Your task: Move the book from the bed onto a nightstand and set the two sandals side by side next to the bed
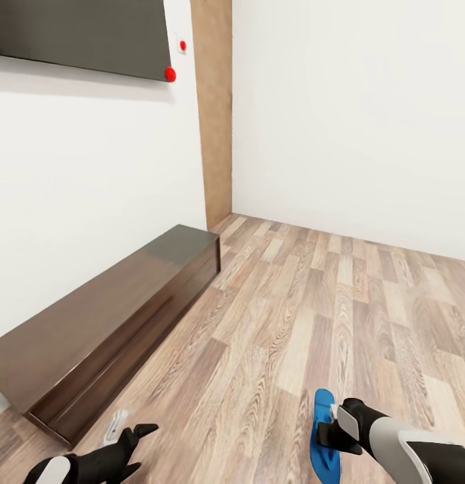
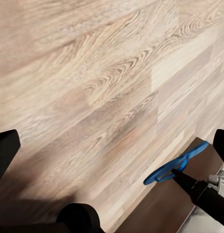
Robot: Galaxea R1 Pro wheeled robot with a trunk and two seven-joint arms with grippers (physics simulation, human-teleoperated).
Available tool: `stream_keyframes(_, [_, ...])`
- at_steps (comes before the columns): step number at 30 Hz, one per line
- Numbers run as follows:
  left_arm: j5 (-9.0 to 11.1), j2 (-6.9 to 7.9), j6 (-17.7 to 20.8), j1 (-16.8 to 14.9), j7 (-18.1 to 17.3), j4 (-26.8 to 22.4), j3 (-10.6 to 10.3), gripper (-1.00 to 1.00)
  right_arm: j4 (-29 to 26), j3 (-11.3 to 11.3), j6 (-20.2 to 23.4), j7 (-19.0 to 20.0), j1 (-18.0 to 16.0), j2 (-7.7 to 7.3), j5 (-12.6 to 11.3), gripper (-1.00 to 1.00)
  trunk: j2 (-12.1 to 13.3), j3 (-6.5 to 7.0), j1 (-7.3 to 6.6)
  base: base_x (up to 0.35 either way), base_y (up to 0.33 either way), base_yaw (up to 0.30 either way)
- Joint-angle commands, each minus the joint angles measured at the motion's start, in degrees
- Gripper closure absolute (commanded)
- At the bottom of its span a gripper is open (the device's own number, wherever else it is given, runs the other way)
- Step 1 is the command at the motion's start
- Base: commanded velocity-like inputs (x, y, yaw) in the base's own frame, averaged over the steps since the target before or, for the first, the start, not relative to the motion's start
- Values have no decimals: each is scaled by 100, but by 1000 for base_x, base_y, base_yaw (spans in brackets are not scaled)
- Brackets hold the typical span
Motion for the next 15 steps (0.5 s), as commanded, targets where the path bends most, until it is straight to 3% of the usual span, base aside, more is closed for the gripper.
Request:
stream_keyframes(1, [-38, -2, 27, -5, -42, 4, 14, -100, 10, -13, 5, 3, -7, -3, -27, 100, -2, -4, -3, -162, 154, 154])
stream_keyframes(15, [-37, 1, 28, -5, -43, 4, 15, -100, 10, -13, 5, 3, -7, -3, -30, 100, -2, -4, -3, -204, 190, 150])
